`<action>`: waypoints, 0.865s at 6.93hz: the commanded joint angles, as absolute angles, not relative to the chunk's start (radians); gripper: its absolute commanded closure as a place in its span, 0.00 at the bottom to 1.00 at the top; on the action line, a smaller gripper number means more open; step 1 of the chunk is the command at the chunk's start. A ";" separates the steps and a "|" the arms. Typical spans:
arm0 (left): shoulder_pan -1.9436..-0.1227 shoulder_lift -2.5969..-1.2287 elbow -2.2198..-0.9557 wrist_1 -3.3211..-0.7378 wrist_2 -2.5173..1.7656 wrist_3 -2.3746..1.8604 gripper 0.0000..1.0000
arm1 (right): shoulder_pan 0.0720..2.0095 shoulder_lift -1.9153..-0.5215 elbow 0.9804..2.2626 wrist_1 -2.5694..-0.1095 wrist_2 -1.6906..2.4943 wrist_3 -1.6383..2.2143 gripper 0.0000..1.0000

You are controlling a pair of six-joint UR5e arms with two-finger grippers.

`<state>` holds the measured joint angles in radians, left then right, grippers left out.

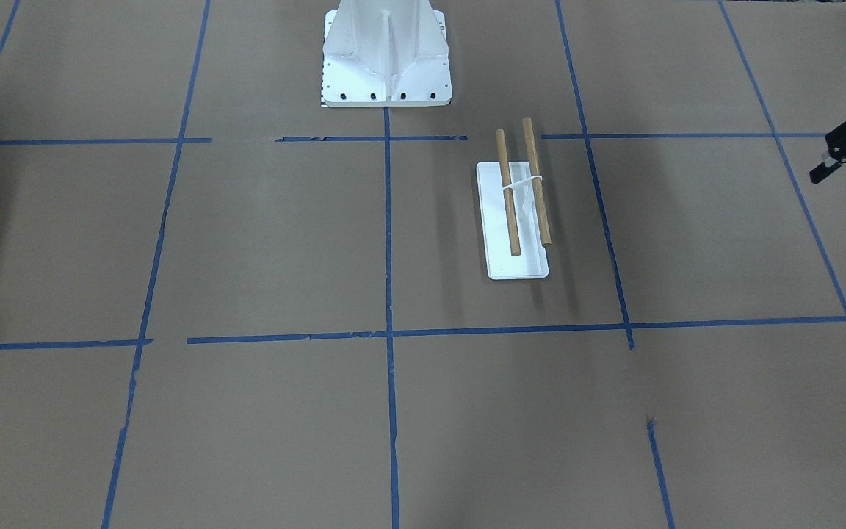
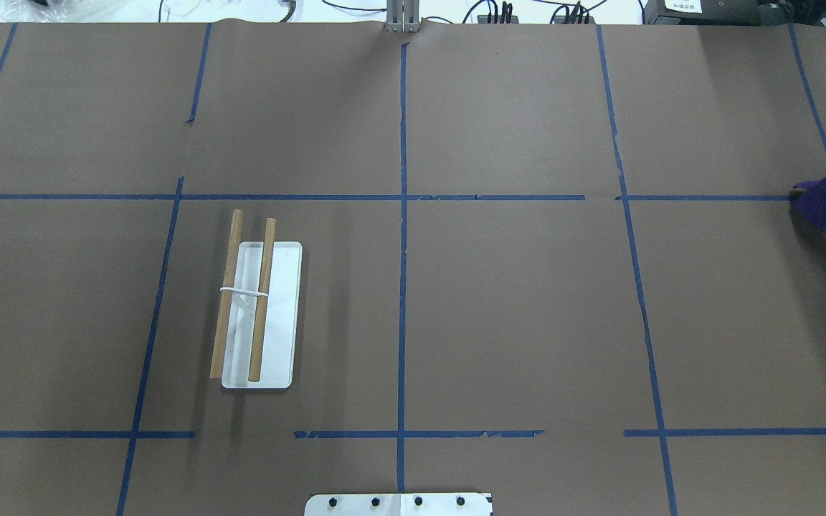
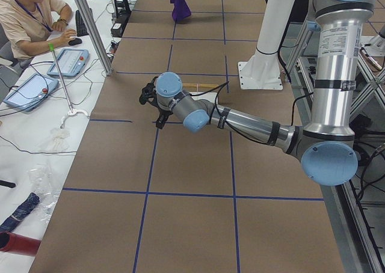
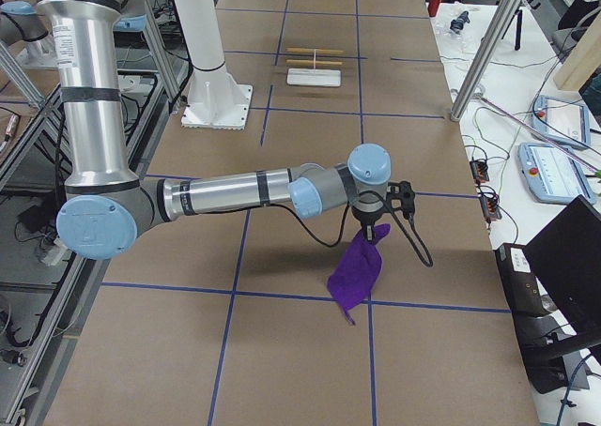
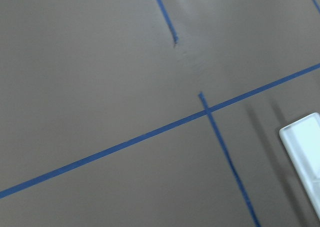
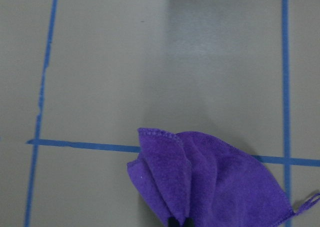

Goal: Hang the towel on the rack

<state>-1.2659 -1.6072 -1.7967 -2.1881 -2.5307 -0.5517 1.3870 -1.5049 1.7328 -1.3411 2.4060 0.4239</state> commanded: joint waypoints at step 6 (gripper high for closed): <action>-0.881 -2.133 -1.640 -2.303 -2.355 -1.578 0.03 | 0.916 -1.180 2.011 -1.341 2.340 1.386 1.00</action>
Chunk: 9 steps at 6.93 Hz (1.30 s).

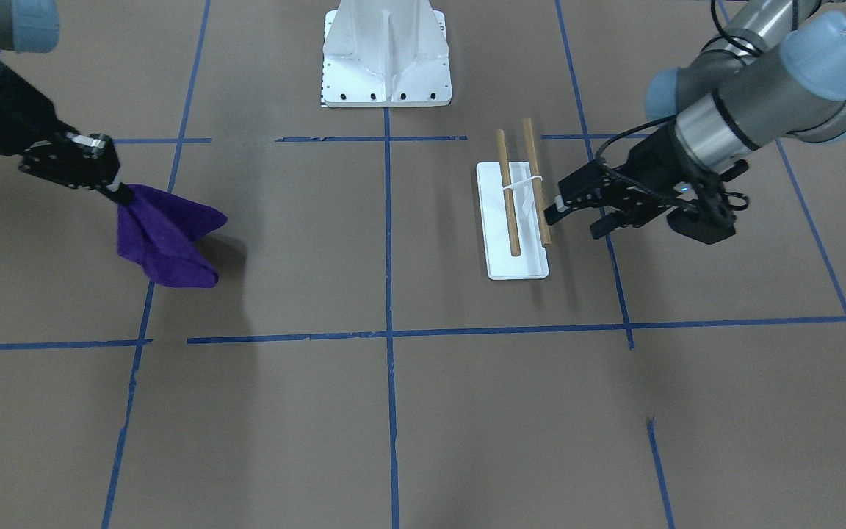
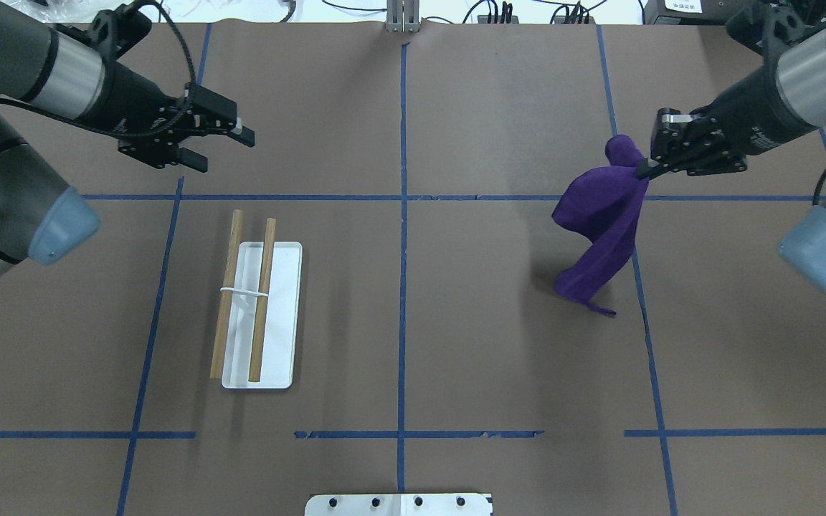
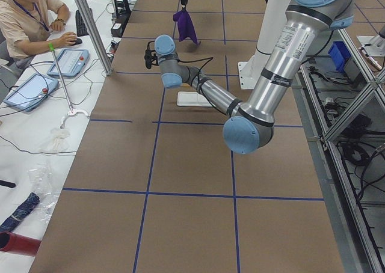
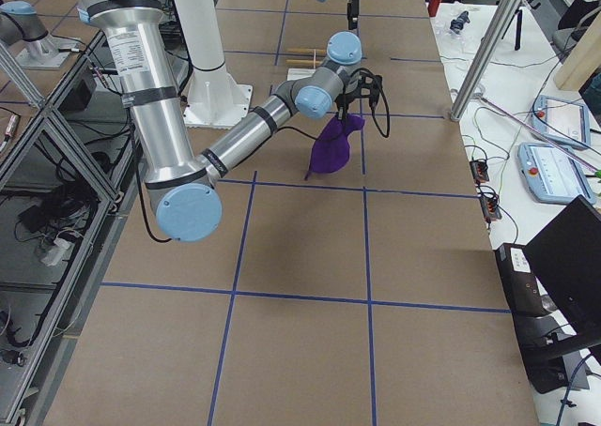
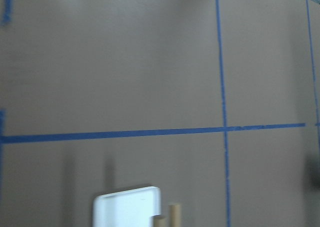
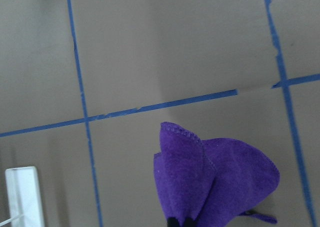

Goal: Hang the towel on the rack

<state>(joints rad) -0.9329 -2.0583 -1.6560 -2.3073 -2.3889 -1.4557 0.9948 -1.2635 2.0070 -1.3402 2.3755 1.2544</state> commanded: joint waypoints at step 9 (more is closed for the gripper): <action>-0.723 -2.471 -1.525 -1.978 -2.177 -1.755 0.06 | 0.657 -0.993 2.023 -1.354 2.117 1.520 1.00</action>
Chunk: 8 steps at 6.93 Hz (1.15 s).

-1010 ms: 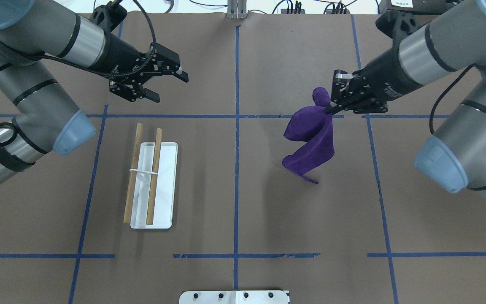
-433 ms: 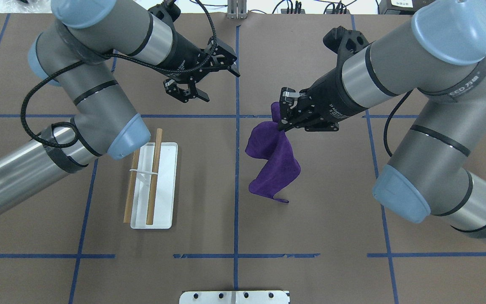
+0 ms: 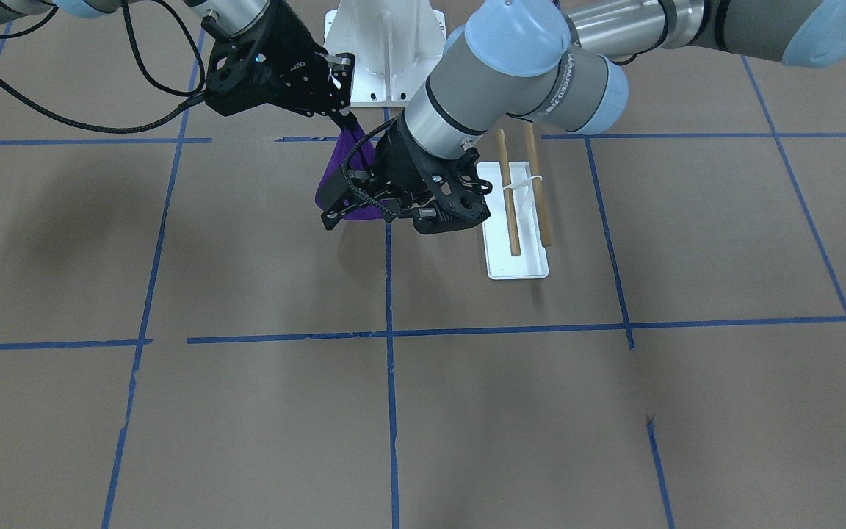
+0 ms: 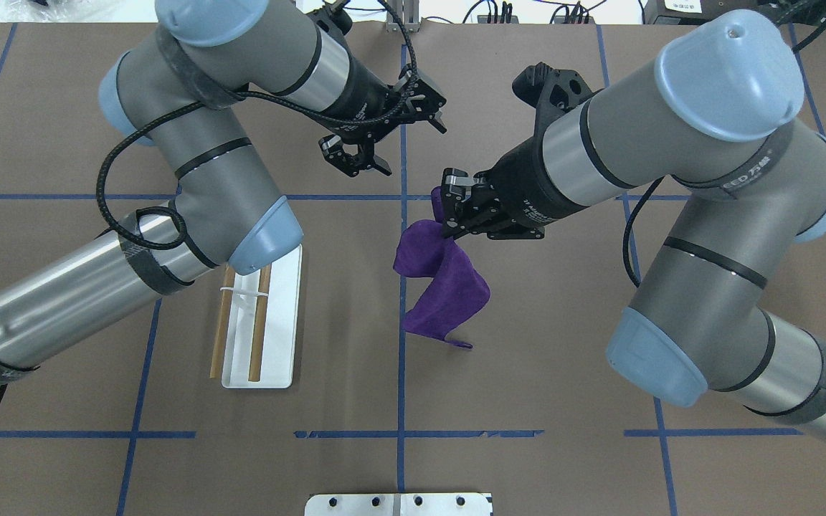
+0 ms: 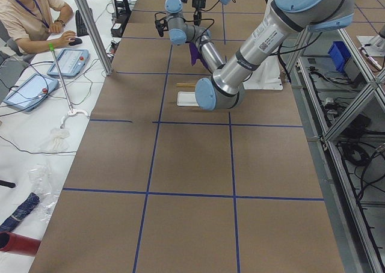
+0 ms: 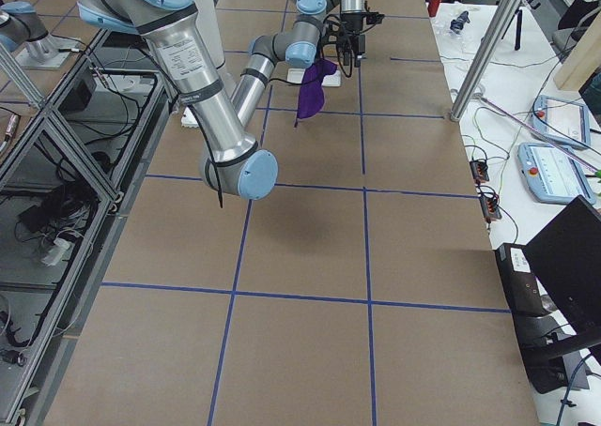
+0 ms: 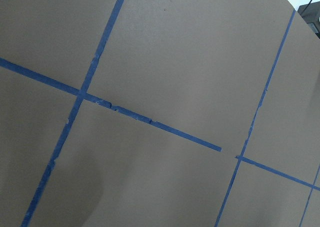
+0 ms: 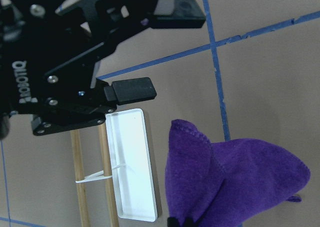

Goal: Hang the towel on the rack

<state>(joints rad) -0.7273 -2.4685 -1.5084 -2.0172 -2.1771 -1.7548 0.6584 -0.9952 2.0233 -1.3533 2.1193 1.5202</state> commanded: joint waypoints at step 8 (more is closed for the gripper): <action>-0.660 -2.451 -1.597 -1.914 -2.168 -1.733 1.00 | 0.667 -0.994 2.025 -1.373 2.117 1.513 1.00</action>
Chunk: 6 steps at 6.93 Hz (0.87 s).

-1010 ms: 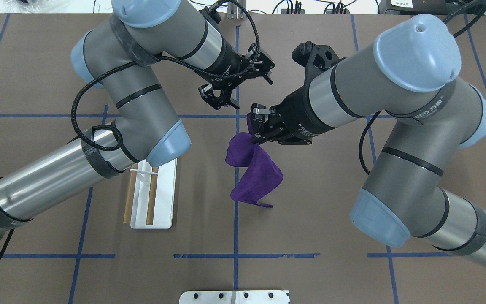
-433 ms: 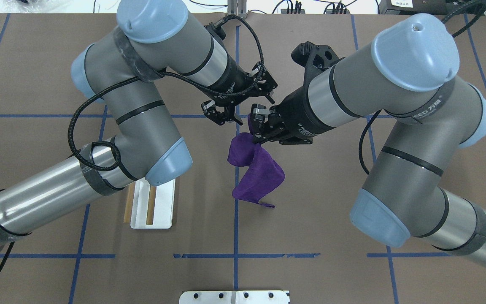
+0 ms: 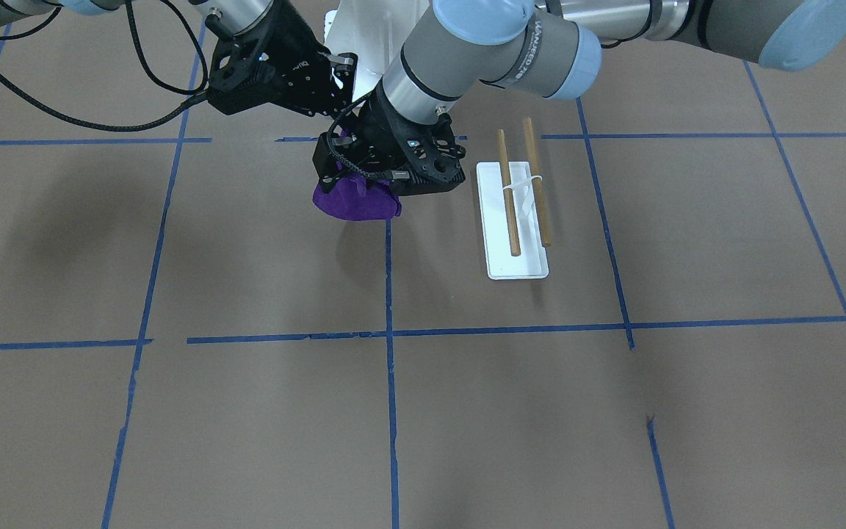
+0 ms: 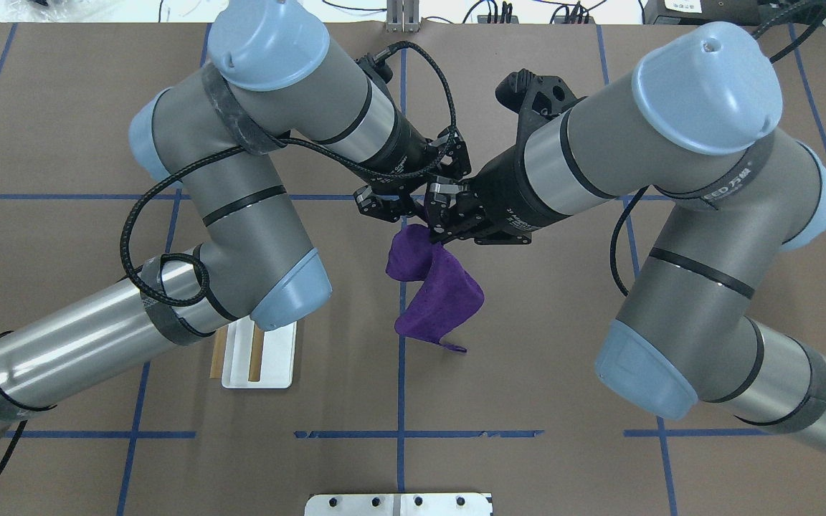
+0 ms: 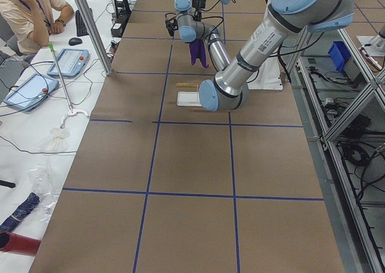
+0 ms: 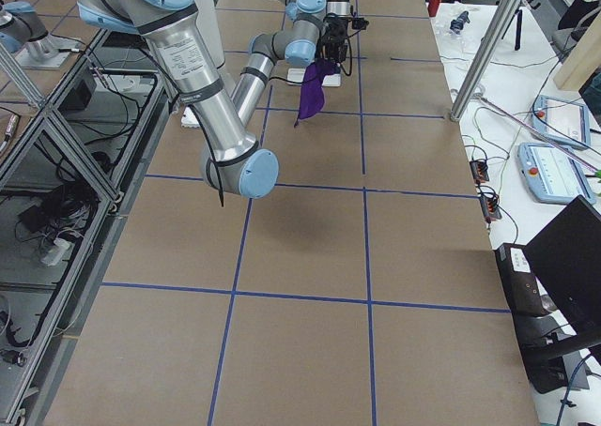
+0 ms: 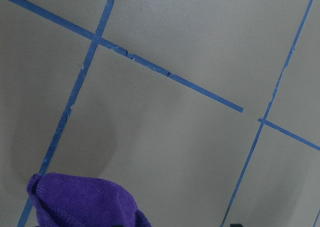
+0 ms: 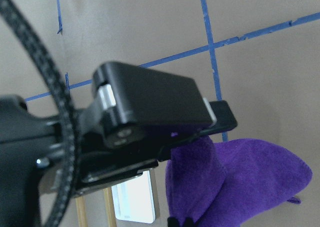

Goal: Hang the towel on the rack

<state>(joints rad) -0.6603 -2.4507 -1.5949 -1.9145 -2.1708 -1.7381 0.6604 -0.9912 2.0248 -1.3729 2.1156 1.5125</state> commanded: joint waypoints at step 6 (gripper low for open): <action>-0.661 -2.434 -1.617 -1.913 -2.138 -1.707 1.00 | 0.690 -1.032 2.077 -1.374 2.117 1.511 0.00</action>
<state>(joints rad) -0.6611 -2.4359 -1.6099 -1.9133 -2.1407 -1.7075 0.6812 -1.0130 2.0491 -1.3739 2.1155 1.5120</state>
